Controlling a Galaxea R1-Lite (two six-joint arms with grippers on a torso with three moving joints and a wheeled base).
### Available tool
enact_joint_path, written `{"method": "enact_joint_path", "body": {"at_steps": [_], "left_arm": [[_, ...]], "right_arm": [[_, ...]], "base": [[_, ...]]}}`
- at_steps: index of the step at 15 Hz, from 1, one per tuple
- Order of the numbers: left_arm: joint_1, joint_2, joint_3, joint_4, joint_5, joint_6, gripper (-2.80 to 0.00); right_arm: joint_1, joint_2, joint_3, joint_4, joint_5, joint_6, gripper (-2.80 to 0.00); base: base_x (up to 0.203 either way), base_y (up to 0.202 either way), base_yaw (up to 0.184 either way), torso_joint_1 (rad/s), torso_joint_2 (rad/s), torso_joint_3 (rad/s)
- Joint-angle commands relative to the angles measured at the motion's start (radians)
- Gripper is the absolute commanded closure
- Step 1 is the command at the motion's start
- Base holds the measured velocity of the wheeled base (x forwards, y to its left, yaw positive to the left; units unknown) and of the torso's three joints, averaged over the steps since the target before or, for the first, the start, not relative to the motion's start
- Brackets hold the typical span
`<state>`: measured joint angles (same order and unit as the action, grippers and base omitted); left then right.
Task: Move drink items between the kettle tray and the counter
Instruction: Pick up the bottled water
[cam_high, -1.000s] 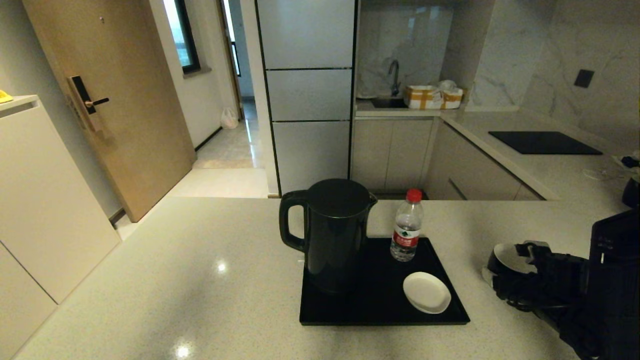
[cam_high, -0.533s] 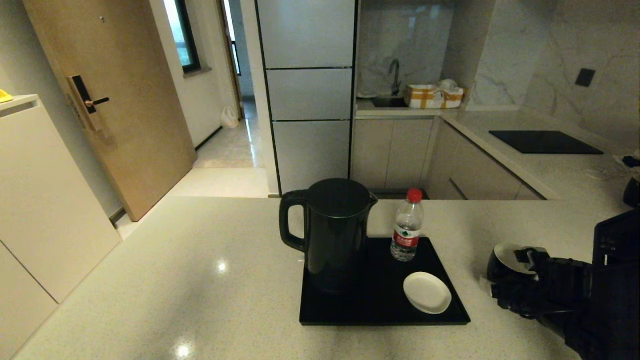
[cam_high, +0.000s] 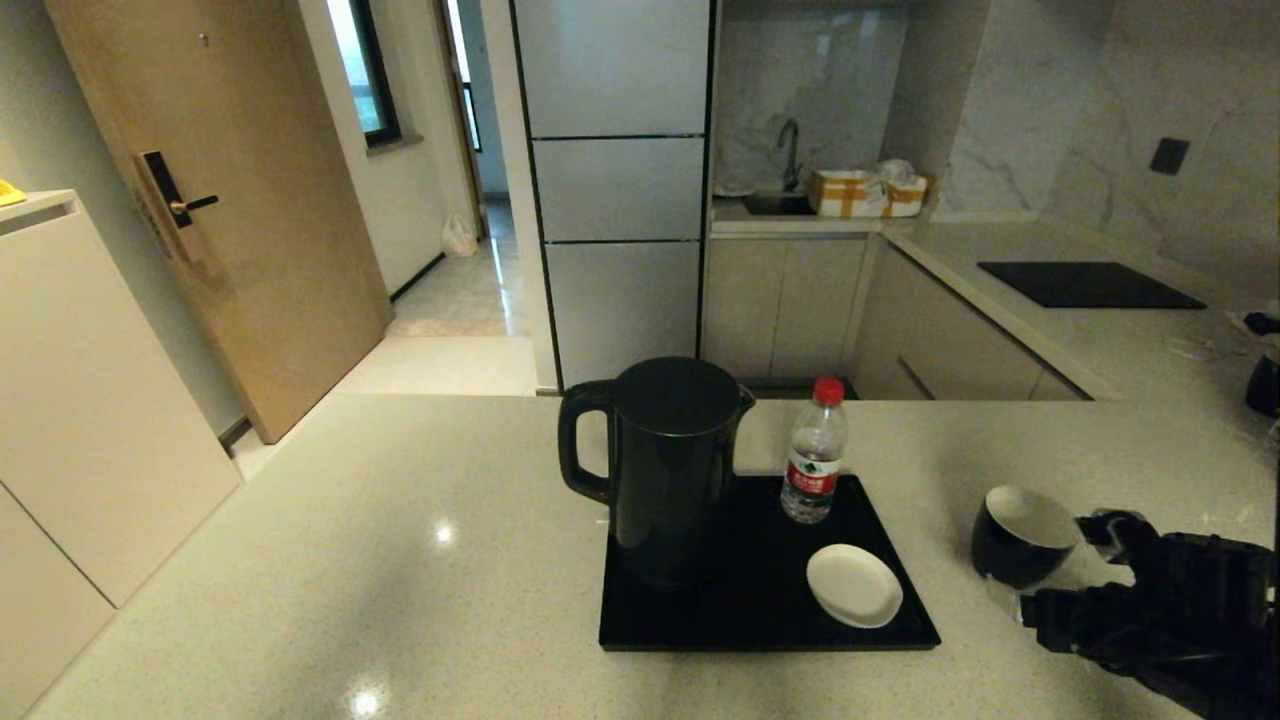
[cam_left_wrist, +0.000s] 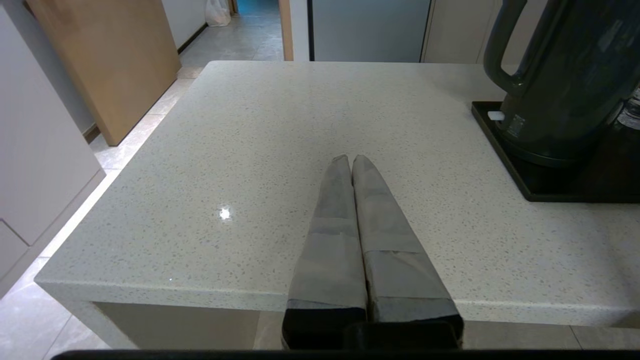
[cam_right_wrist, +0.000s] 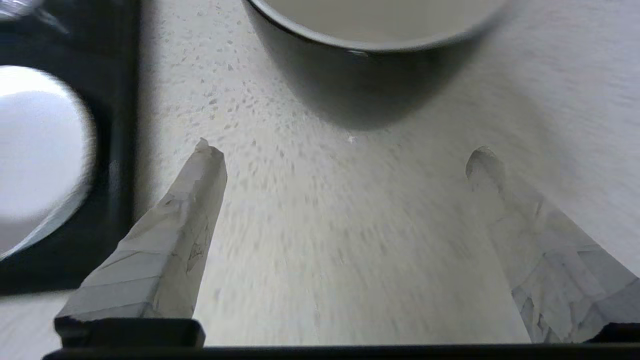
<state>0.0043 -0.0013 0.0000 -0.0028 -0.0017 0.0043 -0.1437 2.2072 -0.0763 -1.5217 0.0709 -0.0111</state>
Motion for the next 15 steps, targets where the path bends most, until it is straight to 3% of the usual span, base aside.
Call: {"method": "enact_joint_path", "body": {"at_steps": [1, 5, 6, 9, 11, 13, 15], "left_arm": [[0.0, 0.001, 0.0, 0.0, 0.0, 0.0, 0.0], [0.0, 0.001, 0.0, 0.0, 0.0, 0.0, 0.0], [0.0, 0.001, 0.0, 0.0, 0.0, 0.0, 0.0], [0.0, 0.001, 0.0, 0.0, 0.0, 0.0, 0.0], [0.0, 0.001, 0.0, 0.0, 0.0, 0.0, 0.0], [0.0, 0.001, 0.0, 0.0, 0.0, 0.0, 0.0], [0.0, 0.001, 0.0, 0.0, 0.0, 0.0, 0.0]], "right_arm": [[-0.01, -0.084, 0.047, -0.008, 0.009, -0.001, -2.8], [-0.04, -0.291, 0.07, -0.008, 0.013, -0.002, -2.8], [-0.051, -0.334, 0.074, -0.008, 0.013, -0.003, 0.0], [-0.056, -0.49, 0.038, 0.03, 0.005, -0.025, 0.0], [-0.055, -0.643, -0.066, 0.197, -0.014, -0.041, 0.0], [-0.043, -0.791, -0.212, 0.51, -0.026, -0.046, 0.0], [0.039, -0.935, -0.41, 0.991, -0.029, -0.03, 0.0]], "base": [[0.0, 0.0, 0.0, 0.0, 0.0, 0.0], [0.0, 0.0, 0.0, 0.0, 0.0, 0.0], [0.0, 0.0, 0.0, 0.0, 0.0, 0.0], [0.0, 0.0, 0.0, 0.0, 0.0, 0.0], [0.0, 0.0, 0.0, 0.0, 0.0, 0.0], [0.0, 0.0, 0.0, 0.0, 0.0, 0.0], [0.0, 0.0, 0.0, 0.0, 0.0, 0.0]]}}
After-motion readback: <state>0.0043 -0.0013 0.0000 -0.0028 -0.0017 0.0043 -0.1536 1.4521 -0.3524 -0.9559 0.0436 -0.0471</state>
